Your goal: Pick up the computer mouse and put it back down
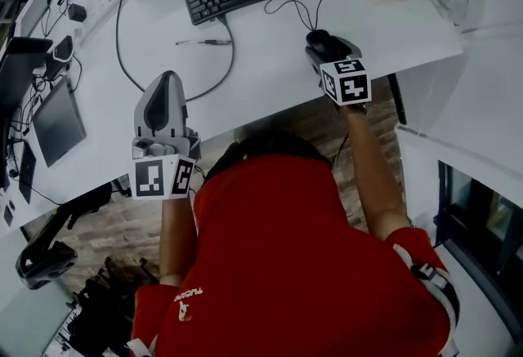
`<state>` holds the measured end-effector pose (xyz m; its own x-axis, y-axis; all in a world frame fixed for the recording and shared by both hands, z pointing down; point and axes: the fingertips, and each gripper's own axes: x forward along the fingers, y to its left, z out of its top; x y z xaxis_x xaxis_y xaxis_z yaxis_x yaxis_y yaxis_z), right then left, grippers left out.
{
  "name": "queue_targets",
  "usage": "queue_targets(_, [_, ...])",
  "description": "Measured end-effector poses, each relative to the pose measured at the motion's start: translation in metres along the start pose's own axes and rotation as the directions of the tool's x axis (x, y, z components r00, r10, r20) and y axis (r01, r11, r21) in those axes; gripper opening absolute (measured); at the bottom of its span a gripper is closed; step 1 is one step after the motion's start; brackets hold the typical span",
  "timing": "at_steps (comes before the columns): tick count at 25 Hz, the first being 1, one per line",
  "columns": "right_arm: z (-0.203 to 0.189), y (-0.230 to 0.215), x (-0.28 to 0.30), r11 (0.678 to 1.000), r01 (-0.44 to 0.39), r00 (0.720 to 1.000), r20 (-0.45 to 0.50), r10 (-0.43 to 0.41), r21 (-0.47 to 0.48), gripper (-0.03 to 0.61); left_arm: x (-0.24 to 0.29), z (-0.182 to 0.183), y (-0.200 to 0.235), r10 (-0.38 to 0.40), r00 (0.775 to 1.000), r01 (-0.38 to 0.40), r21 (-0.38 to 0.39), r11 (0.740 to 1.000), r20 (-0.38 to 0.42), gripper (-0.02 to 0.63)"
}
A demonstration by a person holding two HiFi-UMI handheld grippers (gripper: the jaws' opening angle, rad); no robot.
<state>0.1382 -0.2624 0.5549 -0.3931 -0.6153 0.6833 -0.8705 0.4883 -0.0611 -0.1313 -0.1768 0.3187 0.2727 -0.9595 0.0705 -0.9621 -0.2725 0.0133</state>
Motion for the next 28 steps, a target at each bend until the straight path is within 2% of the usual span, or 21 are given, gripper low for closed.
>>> queue_targets(8, [-0.004,0.002,0.003,1.000,0.001,1.000,-0.026,-0.001,-0.026,0.301,0.002,-0.005,0.000,-0.003,1.000,0.003,-0.007,1.000,-0.007,0.011])
queue_targets(10, [-0.003,0.002,0.002,1.000,-0.001,1.000,-0.018,0.001,-0.025,0.321,0.003,-0.006,-0.001,-0.007,1.000,0.007,-0.009,1.000,-0.010,0.011])
queue_targets(15, [0.016,0.000,-0.014,0.999,0.012,0.999,0.041,-0.010,-0.038,0.331,0.007,-0.008,-0.002,-0.025,1.000,0.025,-0.008,1.000,-0.009,0.011])
queue_targets(18, [0.043,0.006,-0.034,0.998,0.015,0.993,0.119,-0.007,-0.059,0.316,0.010,-0.006,-0.004,-0.042,0.999,0.042,-0.005,0.999,-0.001,0.011])
queue_targets(22, [0.087,0.025,-0.069,0.996,-0.001,0.967,0.253,0.024,-0.090,0.264,0.012,0.000,-0.009,-0.068,0.997,0.068,0.001,0.998,0.019,0.011])
queue_targets(28, [0.141,0.066,-0.120,0.989,-0.031,0.904,0.418,0.091,-0.146,0.173,0.013,0.014,-0.019,-0.115,0.992,0.114,0.017,0.993,0.052,0.011])
